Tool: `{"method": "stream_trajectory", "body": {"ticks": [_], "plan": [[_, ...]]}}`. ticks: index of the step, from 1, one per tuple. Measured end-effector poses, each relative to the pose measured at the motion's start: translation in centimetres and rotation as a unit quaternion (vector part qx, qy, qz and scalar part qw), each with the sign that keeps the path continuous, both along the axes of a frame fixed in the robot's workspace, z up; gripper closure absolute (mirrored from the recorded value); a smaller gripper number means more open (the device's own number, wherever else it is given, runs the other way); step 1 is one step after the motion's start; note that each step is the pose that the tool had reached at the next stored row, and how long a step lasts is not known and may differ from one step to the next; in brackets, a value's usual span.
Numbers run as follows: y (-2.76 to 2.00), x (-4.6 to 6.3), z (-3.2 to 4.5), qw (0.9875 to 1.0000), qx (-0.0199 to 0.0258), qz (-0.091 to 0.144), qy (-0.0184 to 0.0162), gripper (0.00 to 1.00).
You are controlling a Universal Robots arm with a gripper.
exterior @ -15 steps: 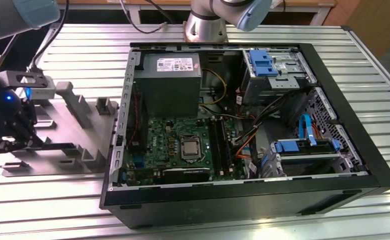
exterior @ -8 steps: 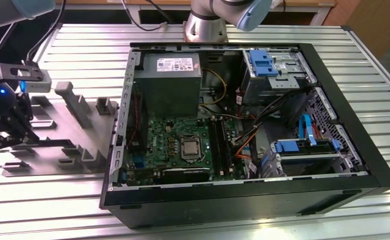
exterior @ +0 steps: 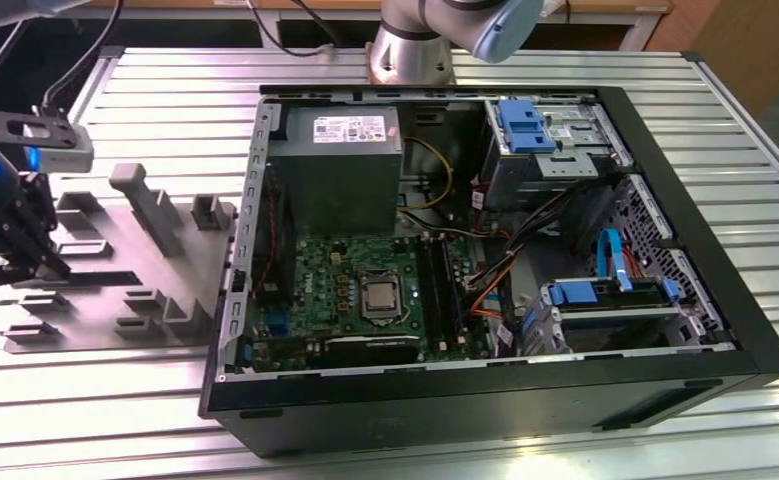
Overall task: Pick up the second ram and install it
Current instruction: 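Pick up the second ram and move it above second insertion slot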
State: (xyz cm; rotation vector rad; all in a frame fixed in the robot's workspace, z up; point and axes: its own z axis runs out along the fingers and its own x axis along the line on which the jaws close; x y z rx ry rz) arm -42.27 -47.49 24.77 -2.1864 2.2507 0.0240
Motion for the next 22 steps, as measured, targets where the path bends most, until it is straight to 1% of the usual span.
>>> {"method": "stream_trajectory", "body": {"ticks": [7, 17, 20, 22], "plan": [[0.00, 0.0, 1.83, 1.0000, 0.0000, 0.000, 0.0000, 0.89], [0.00, 0.0, 3.62, 1.0000, 0.0002, -0.001, -0.0001, 0.89], [0.00, 0.0, 4.35, 1.0000, 0.0006, -0.001, -0.0001, 0.89], [0.00, 0.0, 4.97, 1.0000, 0.0007, -0.001, -0.0001, 0.89]]}}
